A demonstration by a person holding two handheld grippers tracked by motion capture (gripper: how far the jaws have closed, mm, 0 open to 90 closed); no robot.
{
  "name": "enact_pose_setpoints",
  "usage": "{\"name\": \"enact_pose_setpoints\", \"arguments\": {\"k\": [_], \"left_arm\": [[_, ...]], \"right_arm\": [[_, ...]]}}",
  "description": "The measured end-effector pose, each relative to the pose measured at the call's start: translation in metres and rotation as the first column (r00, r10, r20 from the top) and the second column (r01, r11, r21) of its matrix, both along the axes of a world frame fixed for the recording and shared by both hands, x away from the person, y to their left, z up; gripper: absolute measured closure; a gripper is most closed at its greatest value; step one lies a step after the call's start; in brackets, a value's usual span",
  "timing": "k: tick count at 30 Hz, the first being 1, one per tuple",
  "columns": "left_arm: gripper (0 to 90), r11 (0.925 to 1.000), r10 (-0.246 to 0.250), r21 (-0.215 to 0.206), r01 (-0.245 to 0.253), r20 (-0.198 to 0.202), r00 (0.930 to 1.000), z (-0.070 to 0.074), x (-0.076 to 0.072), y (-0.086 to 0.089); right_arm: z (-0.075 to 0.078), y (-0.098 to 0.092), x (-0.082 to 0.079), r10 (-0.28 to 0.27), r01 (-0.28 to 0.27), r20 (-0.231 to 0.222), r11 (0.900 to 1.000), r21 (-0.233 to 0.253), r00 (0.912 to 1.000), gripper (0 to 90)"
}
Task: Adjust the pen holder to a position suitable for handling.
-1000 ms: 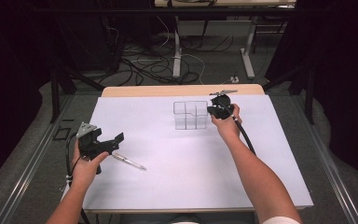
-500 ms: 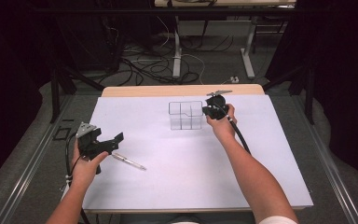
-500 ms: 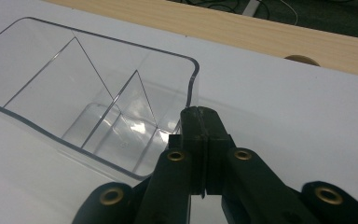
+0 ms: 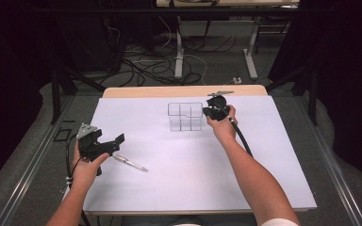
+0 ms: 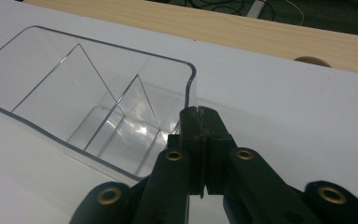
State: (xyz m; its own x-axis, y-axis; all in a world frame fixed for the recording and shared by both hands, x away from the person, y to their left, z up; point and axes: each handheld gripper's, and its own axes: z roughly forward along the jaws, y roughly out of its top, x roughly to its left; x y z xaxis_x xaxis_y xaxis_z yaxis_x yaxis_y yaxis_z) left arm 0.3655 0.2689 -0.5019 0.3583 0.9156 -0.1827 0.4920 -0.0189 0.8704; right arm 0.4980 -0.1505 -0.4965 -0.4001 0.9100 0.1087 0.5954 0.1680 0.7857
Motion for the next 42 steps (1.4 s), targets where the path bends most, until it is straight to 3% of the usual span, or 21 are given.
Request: {"name": "enact_pose_setpoints", "arguments": {"k": [10, 21, 28, 34, 37, 42], "left_arm": [[0.9, 1.0000, -0.004, 0.002, 0.004, 0.000, 1.0000, 0.001, -0.001, -0.001], [1.5, 1.0000, -0.002, 0.006, 0.002, 0.001, 1.0000, 0.001, -0.001, 0.000], [1.5, 0.9999, 0.000, 0.011, 0.000, 0.002, 1.0000, 0.001, -0.001, 0.001], [1.5, 0.9999, 0.001, 0.010, -0.001, 0.000, 1.0000, 0.001, -0.001, 0.001], [1.5, 1.0000, 0.003, 0.007, -0.003, 0.001, 1.0000, 0.001, -0.001, 0.001], [1.5, 1.0000, 0.002, 0.008, -0.002, 0.006, 1.0000, 0.001, 0.000, 0.001]], "right_arm": [[0.014, -0.015, -0.015, 0.003, -0.005, 0.042, 0.999, 0.045, 0.9991, 76.3], [0.024, -0.021, -0.041, 0.051, -0.055, 0.086, 0.998, 0.043, 0.9950, 59.1], [0.031, -0.019, -0.053, 0.082, -0.086, 0.091, 0.995, 0.042, 0.9925, 48.7], [0.037, -0.014, -0.067, 0.142, -0.147, 0.117, 0.988, 0.039, 0.9830, 37.3], [0.037, -0.005, -0.077, 0.183, -0.191, 0.146, 0.981, 0.038, 0.9722, 31.5], [0.036, 0.002, -0.083, 0.209, -0.216, 0.150, 0.976, 0.029, 0.9662, 30.0]]}}
